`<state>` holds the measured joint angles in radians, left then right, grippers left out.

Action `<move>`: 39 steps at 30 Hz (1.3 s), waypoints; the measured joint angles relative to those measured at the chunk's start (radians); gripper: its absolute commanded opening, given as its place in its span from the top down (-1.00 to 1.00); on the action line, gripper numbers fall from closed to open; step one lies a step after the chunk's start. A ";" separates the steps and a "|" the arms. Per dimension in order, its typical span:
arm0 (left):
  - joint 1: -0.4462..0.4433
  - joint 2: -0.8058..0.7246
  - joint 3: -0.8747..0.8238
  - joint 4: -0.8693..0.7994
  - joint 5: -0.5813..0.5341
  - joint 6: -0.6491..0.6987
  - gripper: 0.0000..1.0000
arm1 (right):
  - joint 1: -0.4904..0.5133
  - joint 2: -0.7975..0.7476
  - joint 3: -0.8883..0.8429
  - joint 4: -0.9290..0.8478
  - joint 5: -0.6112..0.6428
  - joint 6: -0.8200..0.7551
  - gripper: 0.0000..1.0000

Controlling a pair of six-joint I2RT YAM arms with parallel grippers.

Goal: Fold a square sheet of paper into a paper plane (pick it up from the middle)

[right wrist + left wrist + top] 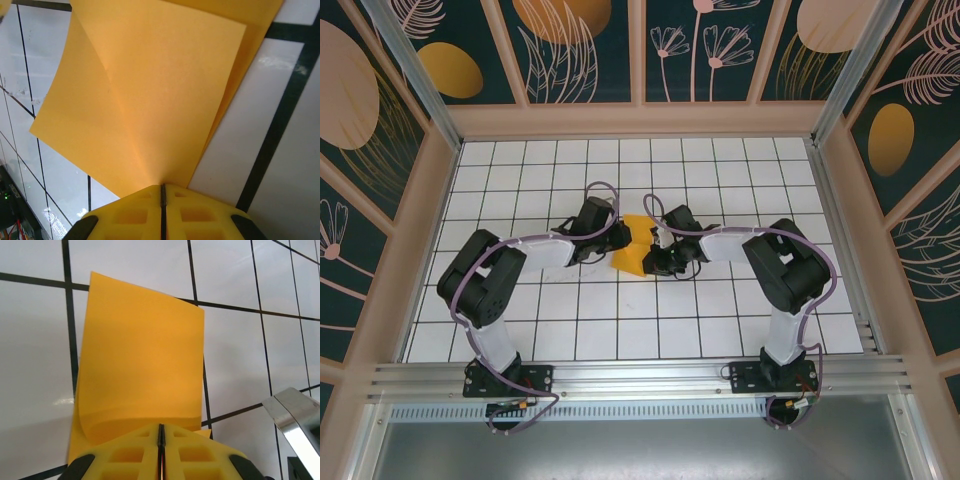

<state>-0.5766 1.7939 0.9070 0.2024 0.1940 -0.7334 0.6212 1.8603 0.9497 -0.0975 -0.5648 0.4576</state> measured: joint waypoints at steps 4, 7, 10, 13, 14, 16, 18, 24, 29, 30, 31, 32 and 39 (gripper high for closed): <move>0.000 0.001 -0.028 0.010 0.032 0.000 0.79 | 0.000 0.000 0.000 0.000 0.000 0.000 0.80; 0.000 0.009 -0.030 0.011 0.042 0.000 0.80 | 0.000 0.000 0.000 0.000 0.000 0.000 0.80; 0.000 0.025 -0.030 0.009 0.042 0.000 0.80 | 0.000 0.000 0.000 0.000 0.000 0.000 0.80; 0.000 0.047 -0.024 -0.006 0.032 0.001 0.80 | 0.000 0.001 0.004 -0.006 0.002 0.000 0.80; 0.000 0.054 -0.019 -0.011 0.029 0.001 0.80 | 0.000 0.002 0.006 -0.008 0.003 0.000 0.80; 0.000 0.064 -0.009 -0.024 0.023 0.001 0.80 | 0.000 0.002 0.006 -0.010 0.003 0.000 0.79; 0.000 0.064 -0.002 -0.035 0.014 0.001 0.81 | 0.000 0.002 0.008 -0.013 0.004 0.000 0.79; 0.002 0.068 0.014 -0.059 -0.021 0.005 0.80 | 0.001 0.009 0.019 -0.027 0.006 -0.007 0.80; 0.013 0.068 0.021 -0.076 -0.035 0.016 0.80 | 0.002 0.013 0.026 -0.035 0.009 -0.007 0.80; 0.016 0.068 0.022 -0.077 -0.039 0.020 0.79 | 0.002 0.013 0.026 -0.035 0.010 -0.007 0.80; 0.020 0.068 0.022 -0.077 -0.039 0.024 0.79 | 0.002 0.014 0.026 -0.035 0.010 -0.007 0.80; 0.024 0.068 0.023 -0.079 -0.042 0.029 0.79 | 0.002 0.015 0.027 -0.034 0.010 -0.007 0.79; 0.067 0.085 0.081 -0.129 -0.108 0.097 0.78 | 0.002 0.017 0.031 -0.035 0.011 -0.007 0.80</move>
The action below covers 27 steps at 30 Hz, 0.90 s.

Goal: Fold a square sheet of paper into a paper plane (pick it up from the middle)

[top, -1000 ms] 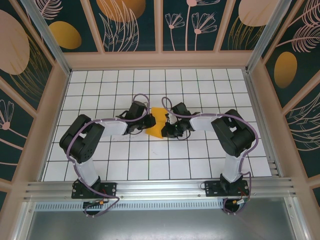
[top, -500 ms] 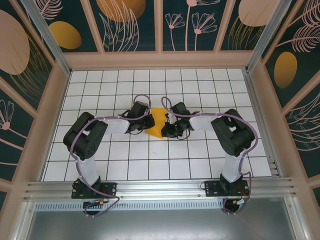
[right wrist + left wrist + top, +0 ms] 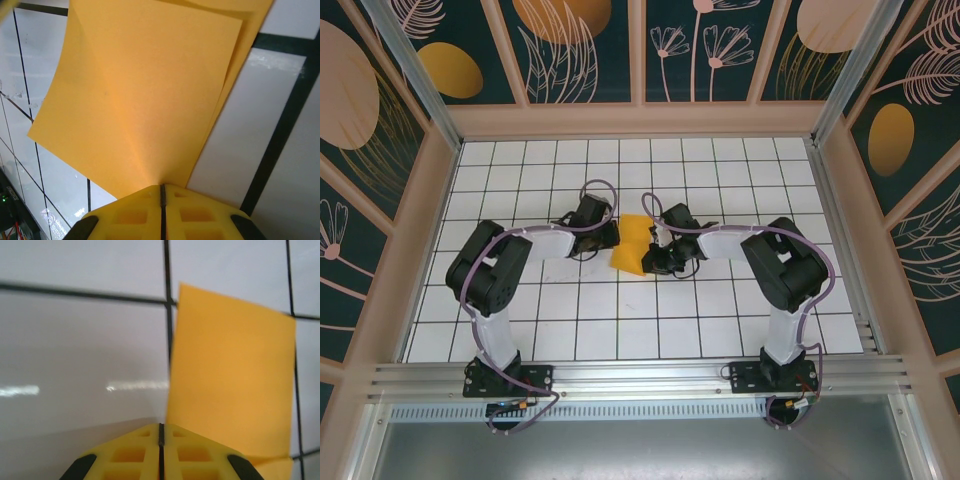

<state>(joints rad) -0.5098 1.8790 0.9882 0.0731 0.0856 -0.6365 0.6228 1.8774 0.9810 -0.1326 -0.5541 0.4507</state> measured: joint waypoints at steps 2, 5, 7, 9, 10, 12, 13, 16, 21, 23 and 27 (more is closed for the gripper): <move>0.013 -0.002 0.012 -0.006 -0.017 0.015 0.77 | 0.000 0.000 0.000 0.000 0.000 0.000 0.80; 0.020 -0.029 0.010 -0.008 -0.008 0.024 0.76 | 0.000 0.000 0.000 0.000 0.000 0.000 0.80; 0.020 -0.072 -0.004 0.006 0.025 0.023 0.75 | 0.000 0.000 0.000 0.000 0.000 0.000 0.80; 0.018 -0.125 -0.035 0.040 0.074 0.015 0.76 | 0.000 0.000 0.000 0.000 0.000 0.000 0.80; 0.016 -0.145 -0.050 0.060 0.101 0.007 0.77 | 0.000 0.000 0.000 0.000 0.000 0.000 0.80; 0.009 -0.156 -0.070 0.095 0.145 -0.008 0.81 | 0.000 0.000 0.000 0.000 0.000 0.000 0.80; 0.002 -0.155 -0.079 0.109 0.163 -0.016 0.83 | 0.000 0.000 0.000 0.000 0.000 0.000 0.80; -0.016 -0.141 -0.102 0.121 0.197 -0.034 0.85 | 0.000 0.000 0.000 0.000 0.000 0.000 0.80; -0.034 -0.075 -0.107 0.129 0.222 -0.057 0.88 | 0.000 0.000 0.000 0.000 0.000 0.000 0.80; -0.035 -0.054 -0.107 0.129 0.221 -0.064 0.89 | 0.000 -0.001 0.000 0.000 0.000 0.000 0.80; -0.035 -0.021 -0.105 0.129 0.213 -0.068 0.91 | 0.000 -0.001 0.000 0.001 -0.001 0.000 0.80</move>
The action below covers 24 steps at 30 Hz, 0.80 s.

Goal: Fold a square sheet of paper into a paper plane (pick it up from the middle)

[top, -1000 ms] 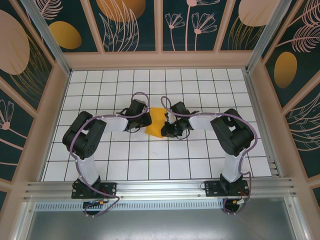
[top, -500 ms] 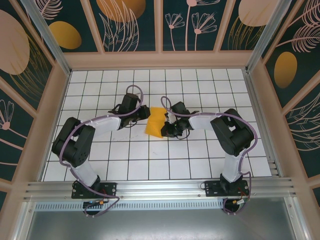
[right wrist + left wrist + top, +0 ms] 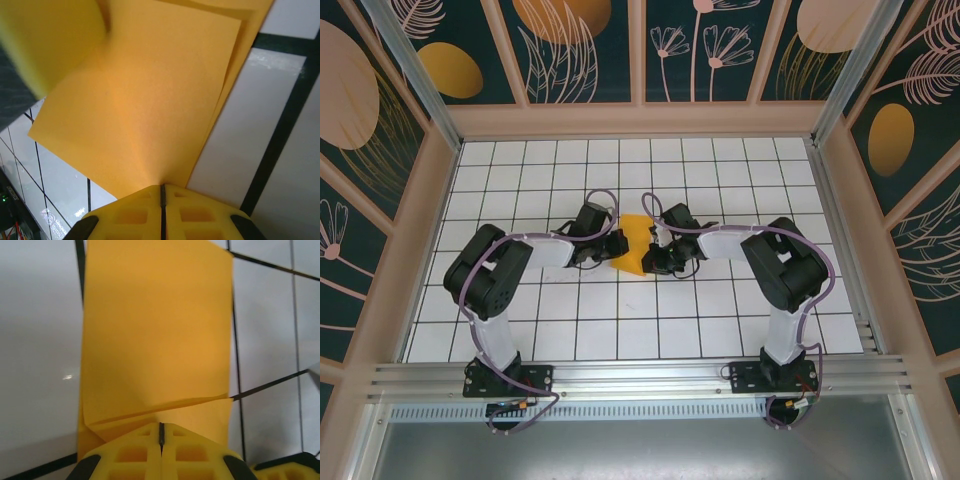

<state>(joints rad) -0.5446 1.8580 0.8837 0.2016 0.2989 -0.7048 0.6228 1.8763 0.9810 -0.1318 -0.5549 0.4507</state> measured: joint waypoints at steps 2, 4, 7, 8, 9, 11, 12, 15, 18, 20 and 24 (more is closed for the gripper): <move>0.000 0.003 0.001 0.000 -0.004 0.000 0.93 | 0.000 -0.002 0.000 0.000 0.000 0.000 0.80; 0.000 0.004 0.003 0.000 -0.012 0.000 0.94 | 0.000 -0.002 0.005 -0.005 0.000 0.000 0.80; 0.000 0.004 0.003 0.000 -0.019 -0.002 0.97 | -0.001 -0.002 0.021 -0.020 0.013 -0.001 0.79; 0.000 0.004 0.003 0.000 -0.019 -0.004 0.98 | -0.002 -0.002 0.030 -0.026 0.015 -0.002 0.80; 0.000 0.004 0.003 0.000 -0.020 -0.005 0.97 | -0.002 -0.003 0.039 -0.027 0.016 -0.002 0.80; 0.000 0.004 0.002 0.001 -0.020 -0.008 0.98 | -0.002 -0.003 0.057 -0.025 0.014 -0.001 0.80; 0.000 0.004 0.000 0.005 -0.020 -0.008 0.98 | -0.002 -0.003 0.064 -0.023 0.013 0.000 0.80; 0.000 0.004 -0.006 0.016 -0.019 -0.015 0.98 | 0.000 -0.003 0.080 -0.023 0.012 0.000 0.81; 0.000 0.004 -0.010 0.024 -0.019 -0.020 0.98 | 0.003 0.003 0.101 -0.023 0.012 0.000 0.82; 0.000 0.004 -0.013 0.030 -0.019 -0.023 0.98 | 0.004 0.016 0.124 -0.023 0.014 0.000 0.82; 0.000 0.004 -0.014 0.034 -0.019 -0.027 0.98 | 0.004 0.052 0.163 -0.024 0.016 0.000 0.82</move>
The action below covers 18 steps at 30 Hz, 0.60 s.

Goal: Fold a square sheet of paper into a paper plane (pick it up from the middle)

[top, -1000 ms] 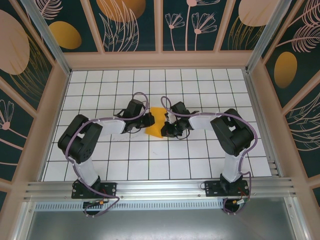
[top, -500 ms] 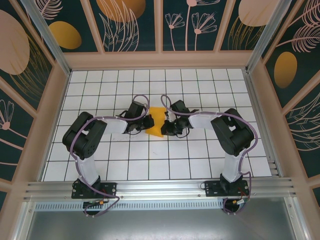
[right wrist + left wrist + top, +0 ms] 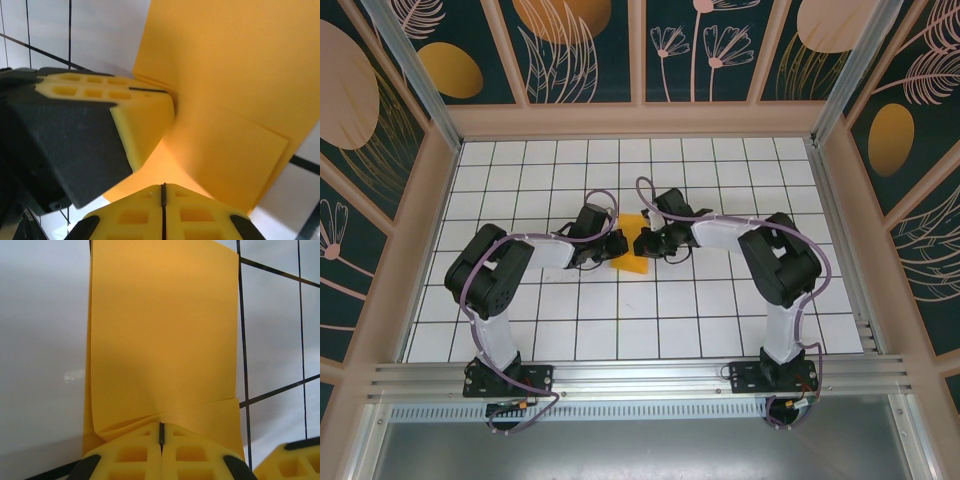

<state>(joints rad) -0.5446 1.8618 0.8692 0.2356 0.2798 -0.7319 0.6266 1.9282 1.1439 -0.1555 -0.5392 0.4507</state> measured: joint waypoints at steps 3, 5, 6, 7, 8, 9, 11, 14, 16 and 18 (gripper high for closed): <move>0.000 0.000 0.000 0.000 0.000 -0.006 0.98 | 0.002 0.027 0.022 -0.003 0.000 0.000 0.82; 0.000 0.000 -0.001 0.002 0.000 -0.007 0.98 | 0.006 0.038 0.026 -0.007 0.000 -0.001 0.82; 0.000 0.000 -0.002 0.004 0.000 -0.007 0.98 | 0.008 0.041 0.026 -0.011 0.001 -0.001 0.82; 0.000 0.000 -0.003 0.006 0.000 -0.008 0.98 | 0.010 0.042 0.026 -0.016 0.003 -0.001 0.83; 0.000 0.000 -0.004 0.007 0.000 -0.010 0.98 | 0.011 0.043 0.026 -0.019 0.006 -0.002 0.83; 0.000 0.000 -0.005 0.008 0.000 -0.012 0.98 | 0.013 0.044 0.026 -0.023 0.010 -0.002 0.83; 0.000 0.000 -0.006 0.012 0.000 -0.015 0.98 | 0.017 0.045 0.026 -0.031 0.016 -0.005 0.83; 0.000 0.000 -0.007 0.015 0.000 -0.018 0.98 | 0.017 0.046 0.026 -0.036 0.019 -0.008 0.83; 0.000 0.000 -0.007 0.015 0.000 -0.022 0.99 | 0.018 0.046 0.021 -0.037 0.021 -0.014 0.83; 0.000 0.000 -0.008 0.015 0.000 -0.023 0.99 | 0.018 0.046 0.011 -0.037 0.023 -0.024 0.83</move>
<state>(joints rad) -0.5446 1.8618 0.8616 0.2508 0.2794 -0.7547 0.6445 1.9739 1.1553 -0.1925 -0.5159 0.4263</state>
